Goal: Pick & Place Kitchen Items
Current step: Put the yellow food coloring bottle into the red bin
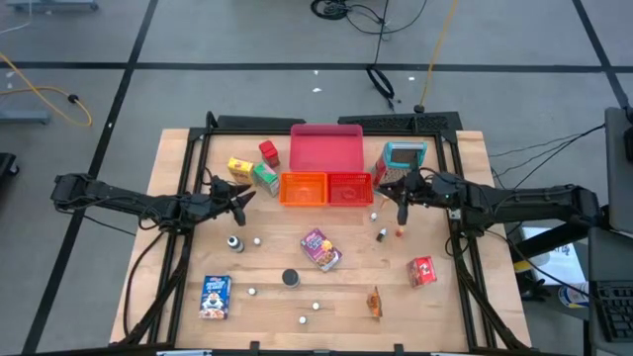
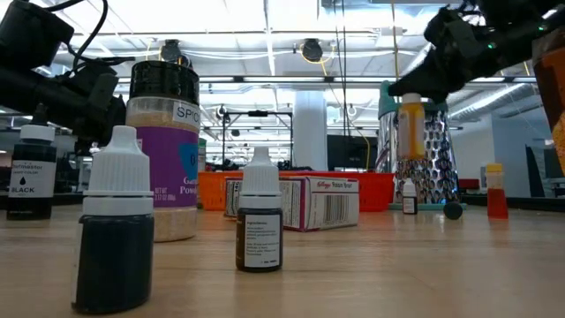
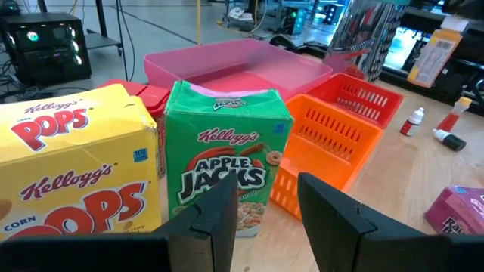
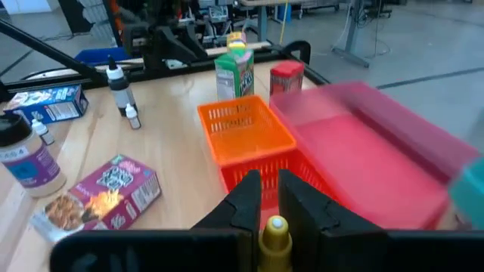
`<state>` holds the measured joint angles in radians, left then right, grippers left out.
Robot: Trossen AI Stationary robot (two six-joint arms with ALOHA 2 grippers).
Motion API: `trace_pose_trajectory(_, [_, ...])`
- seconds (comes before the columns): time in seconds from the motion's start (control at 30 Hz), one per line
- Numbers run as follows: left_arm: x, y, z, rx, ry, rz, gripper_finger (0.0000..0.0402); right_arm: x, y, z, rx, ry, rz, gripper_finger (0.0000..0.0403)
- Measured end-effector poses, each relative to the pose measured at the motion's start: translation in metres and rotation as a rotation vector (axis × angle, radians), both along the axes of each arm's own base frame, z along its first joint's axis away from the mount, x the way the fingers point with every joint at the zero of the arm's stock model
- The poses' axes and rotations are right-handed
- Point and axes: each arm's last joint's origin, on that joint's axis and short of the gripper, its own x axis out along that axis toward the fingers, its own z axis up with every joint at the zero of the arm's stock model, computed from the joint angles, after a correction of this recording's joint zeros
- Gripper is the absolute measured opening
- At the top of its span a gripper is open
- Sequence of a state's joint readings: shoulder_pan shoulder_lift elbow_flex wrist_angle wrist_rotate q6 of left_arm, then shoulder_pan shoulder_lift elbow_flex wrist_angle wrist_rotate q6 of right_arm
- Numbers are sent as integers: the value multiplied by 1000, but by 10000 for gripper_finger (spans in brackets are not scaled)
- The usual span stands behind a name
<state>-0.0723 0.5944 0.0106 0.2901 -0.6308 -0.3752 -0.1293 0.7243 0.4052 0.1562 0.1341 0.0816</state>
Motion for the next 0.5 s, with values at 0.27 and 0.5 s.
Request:
trace_pose_trajectory(0.27, [0,0,0,0,1,0,141,32,-4,-1,-51,-26,10,26])
trace_pose_trajectory(0.5, [0,0,0,1,0,0,141,61,-9,4,-87,-50,13,26])
